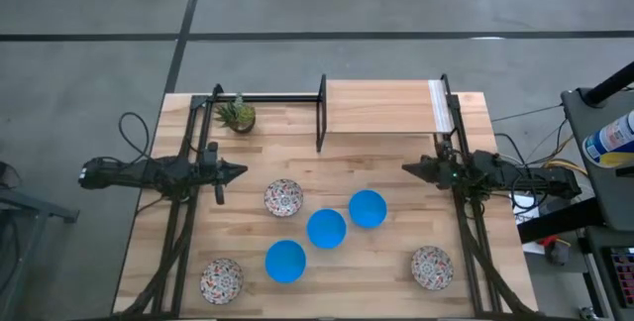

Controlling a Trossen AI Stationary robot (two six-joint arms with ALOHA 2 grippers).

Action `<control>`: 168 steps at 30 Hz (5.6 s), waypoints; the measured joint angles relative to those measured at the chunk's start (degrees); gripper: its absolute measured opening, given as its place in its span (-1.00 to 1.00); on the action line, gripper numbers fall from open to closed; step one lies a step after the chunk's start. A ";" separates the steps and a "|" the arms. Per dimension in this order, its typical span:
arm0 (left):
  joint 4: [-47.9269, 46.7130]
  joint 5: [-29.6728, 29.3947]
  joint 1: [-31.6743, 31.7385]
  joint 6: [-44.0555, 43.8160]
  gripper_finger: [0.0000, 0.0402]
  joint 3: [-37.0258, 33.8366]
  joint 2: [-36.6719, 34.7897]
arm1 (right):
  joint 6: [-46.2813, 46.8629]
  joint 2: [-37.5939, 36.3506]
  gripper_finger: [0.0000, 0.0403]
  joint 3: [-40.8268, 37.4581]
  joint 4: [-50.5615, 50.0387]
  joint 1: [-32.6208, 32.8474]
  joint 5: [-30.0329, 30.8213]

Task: Pick & Place Mini bowls
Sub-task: Put the top blue bowl on the shelf

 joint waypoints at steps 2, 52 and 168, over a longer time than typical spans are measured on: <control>0.00 0.00 0.02 0.01 -1.00 0.00 0.00 | 5.98 1.30 -0.96 0.00 -3.22 0.00 -0.19; 0.07 0.00 0.02 0.01 -1.00 0.00 -0.02 | -13.22 87.03 -0.20 62.34 -57.79 2.60 -7.99; 0.07 -0.01 0.01 0.00 -1.00 0.01 0.11 | -36.32 84.80 -0.96 84.72 -80.01 -61.84 -8.60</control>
